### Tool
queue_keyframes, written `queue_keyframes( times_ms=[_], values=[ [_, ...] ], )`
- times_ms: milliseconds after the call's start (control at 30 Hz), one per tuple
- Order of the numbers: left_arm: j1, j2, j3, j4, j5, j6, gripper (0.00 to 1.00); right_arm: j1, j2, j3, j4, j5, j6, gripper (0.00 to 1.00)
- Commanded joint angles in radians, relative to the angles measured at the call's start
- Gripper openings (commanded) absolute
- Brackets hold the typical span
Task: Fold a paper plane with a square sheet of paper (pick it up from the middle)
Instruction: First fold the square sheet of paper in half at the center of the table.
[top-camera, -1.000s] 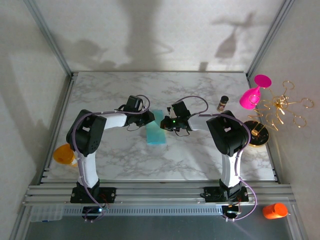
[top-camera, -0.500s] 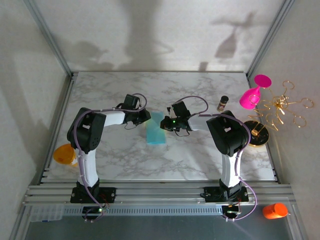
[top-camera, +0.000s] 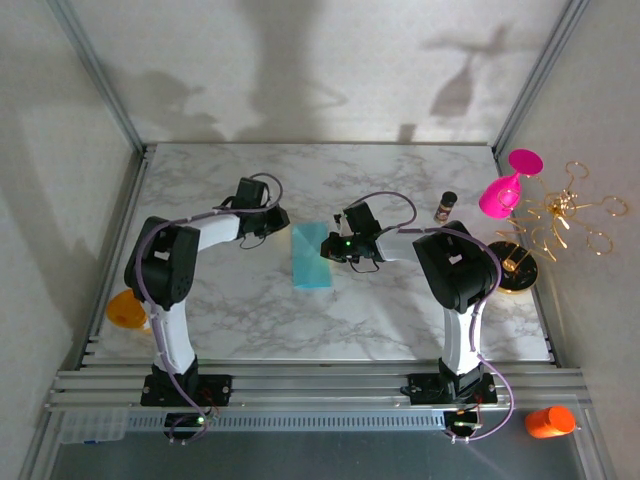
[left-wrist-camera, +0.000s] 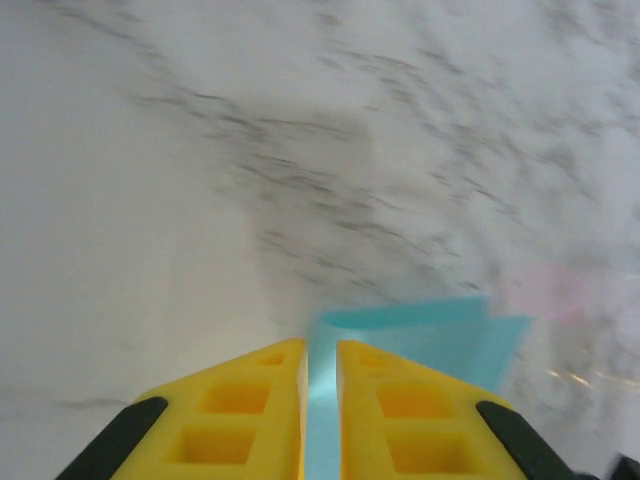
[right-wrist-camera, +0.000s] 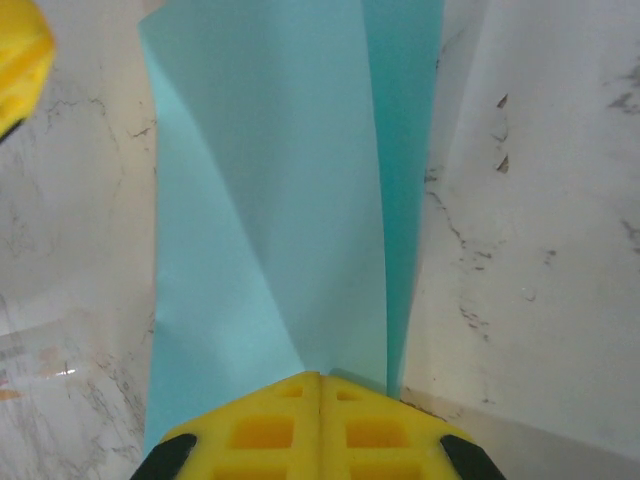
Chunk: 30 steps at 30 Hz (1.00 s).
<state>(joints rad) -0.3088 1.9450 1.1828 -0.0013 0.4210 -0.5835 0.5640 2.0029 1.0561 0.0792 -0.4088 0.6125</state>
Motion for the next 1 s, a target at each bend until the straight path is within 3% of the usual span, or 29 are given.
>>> queue_keyframes(
  times_ms=[0,200,567,767,967],
  values=[
    [-0.04,-0.005,0.008,0.023,0.043,-0.026,0.16,-0.038,0.152,-0.085,-0.314,0.333,-0.054,0.0],
    [-0.064,0.096,0.075,0.018,0.052,-0.048,0.16,-0.037,0.154,-0.094,-0.309,0.334,-0.053,0.0],
    [-0.02,0.184,0.103,-0.071,-0.064,-0.001,0.15,-0.04,0.143,-0.105,-0.317,0.345,-0.057,0.0],
    [0.052,0.166,0.081,-0.083,-0.099,0.028,0.15,-0.051,0.14,-0.098,-0.324,0.364,-0.08,0.0],
    [0.082,0.074,0.107,-0.116,-0.049,0.039,0.16,-0.053,0.14,0.003,-0.38,0.369,-0.211,0.0]
  ],
)
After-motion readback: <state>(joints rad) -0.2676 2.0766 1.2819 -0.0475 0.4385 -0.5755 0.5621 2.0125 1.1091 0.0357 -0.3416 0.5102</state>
